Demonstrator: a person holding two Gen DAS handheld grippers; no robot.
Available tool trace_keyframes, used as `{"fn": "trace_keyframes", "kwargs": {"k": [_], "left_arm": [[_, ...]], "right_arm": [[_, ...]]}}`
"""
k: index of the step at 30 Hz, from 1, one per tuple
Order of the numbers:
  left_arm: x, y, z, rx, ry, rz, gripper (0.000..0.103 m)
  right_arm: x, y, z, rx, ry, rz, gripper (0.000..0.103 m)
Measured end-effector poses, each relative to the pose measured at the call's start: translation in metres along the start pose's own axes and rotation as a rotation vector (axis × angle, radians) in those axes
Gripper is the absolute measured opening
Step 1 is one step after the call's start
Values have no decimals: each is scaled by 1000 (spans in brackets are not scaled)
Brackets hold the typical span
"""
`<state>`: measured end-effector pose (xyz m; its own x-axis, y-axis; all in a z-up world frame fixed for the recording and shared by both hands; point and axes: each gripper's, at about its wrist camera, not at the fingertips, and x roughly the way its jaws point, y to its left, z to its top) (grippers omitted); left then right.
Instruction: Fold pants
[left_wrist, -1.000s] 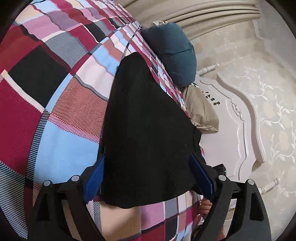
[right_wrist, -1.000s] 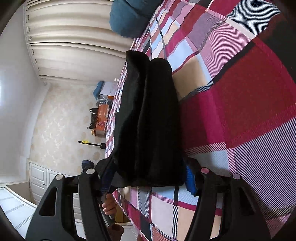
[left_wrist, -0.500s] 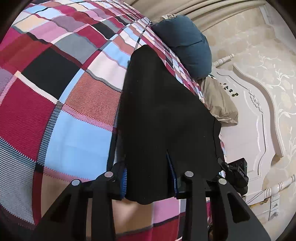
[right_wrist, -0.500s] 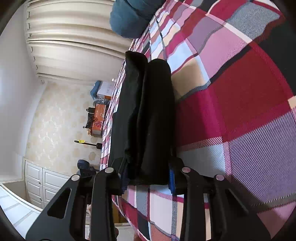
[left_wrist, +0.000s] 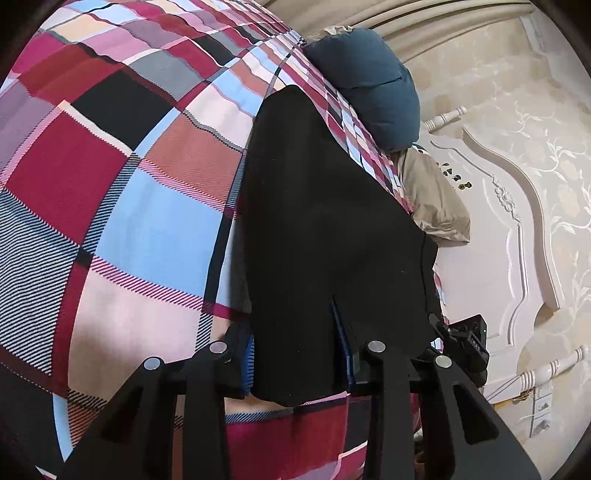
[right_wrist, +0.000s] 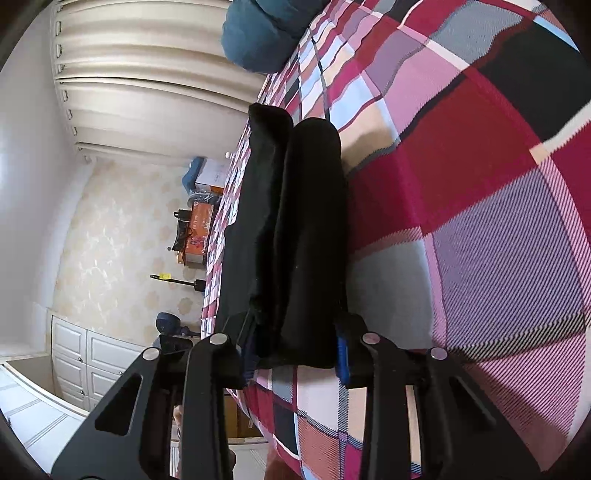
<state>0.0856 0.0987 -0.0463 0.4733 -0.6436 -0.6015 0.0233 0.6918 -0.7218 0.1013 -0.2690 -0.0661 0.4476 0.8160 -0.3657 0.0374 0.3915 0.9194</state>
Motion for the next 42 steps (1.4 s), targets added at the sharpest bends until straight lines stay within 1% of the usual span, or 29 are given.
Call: {"fn": "trace_keyframes", "kwargs": {"k": [8, 16, 24, 29, 34, 42], "left_arm": [[0, 4, -2, -10, 2, -15, 35], [-2, 3, -4, -4, 0, -12, 36], [-1, 0, -8, 20, -10, 25, 45], [0, 1, -9, 18, -10, 26, 46], [-1, -4, -10, 46, -17, 51, 44], [-2, -18, -13, 86, -36, 125, 42]], "right_arm": [[0, -18, 5, 29, 6, 32, 31], [-3, -17, 4, 29, 5, 34, 32], [-5, -22, 1, 42, 3, 45, 32], [-6, -24, 0, 44, 4, 47, 32], [-6, -21, -1, 41, 2, 38, 32], [-6, -18, -2, 35, 2, 31, 32]]}}
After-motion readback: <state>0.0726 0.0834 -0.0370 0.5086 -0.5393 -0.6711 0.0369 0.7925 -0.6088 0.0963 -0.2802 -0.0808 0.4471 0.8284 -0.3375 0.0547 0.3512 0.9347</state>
